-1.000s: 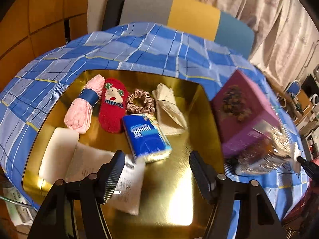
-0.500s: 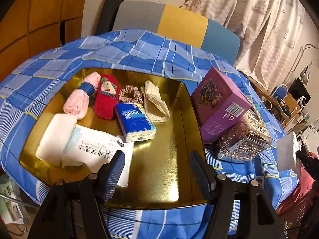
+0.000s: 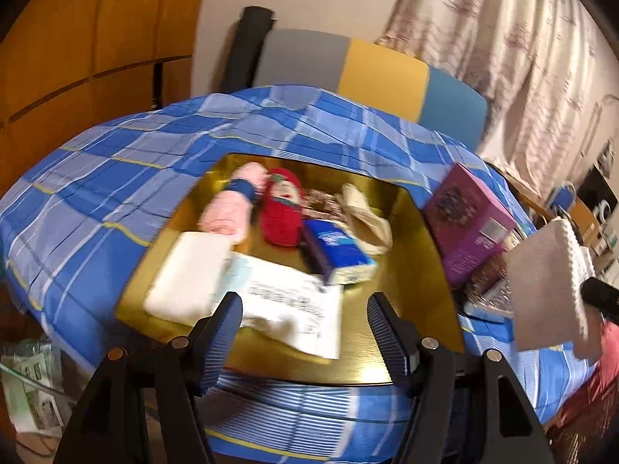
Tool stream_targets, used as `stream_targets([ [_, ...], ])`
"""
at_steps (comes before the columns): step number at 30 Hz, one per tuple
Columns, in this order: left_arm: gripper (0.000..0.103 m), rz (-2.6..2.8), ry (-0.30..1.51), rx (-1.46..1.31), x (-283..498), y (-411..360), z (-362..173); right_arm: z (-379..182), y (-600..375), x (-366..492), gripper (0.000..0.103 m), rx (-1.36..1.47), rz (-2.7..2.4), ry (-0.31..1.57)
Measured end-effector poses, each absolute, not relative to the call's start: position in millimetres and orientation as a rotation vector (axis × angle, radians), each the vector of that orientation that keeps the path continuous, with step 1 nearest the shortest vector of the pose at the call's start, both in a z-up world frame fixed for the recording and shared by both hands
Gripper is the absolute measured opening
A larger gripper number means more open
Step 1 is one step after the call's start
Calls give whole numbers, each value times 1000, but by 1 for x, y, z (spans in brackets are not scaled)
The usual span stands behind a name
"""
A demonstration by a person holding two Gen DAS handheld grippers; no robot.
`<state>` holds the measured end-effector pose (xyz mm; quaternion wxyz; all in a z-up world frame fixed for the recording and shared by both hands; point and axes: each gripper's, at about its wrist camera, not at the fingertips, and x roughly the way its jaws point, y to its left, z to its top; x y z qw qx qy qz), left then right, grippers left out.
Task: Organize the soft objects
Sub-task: 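Lower the paper towel into the tray and open the right tool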
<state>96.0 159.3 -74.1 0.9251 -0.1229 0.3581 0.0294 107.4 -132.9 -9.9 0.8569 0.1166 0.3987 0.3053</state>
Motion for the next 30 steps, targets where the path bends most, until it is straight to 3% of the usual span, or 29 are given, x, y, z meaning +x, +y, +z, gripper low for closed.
stream_targets([
  [8, 68, 172, 708, -357, 87, 203, -74, -36, -42, 133, 10, 171, 672, 900],
  [17, 68, 161, 700, -414, 86, 209, -72, -77, -4, 153, 11, 101, 585, 981],
  [21, 68, 148, 708, -413, 86, 204, -73, -86, 3, 159, 18, 15, 523, 987],
  [26, 68, 136, 718, -401, 85, 198, -75, -89, 4, 159, 36, -67, 495, 960],
  [30, 68, 136, 715, -398, 85, 197, -76, -70, -8, 144, 38, -57, 497, 884],
])
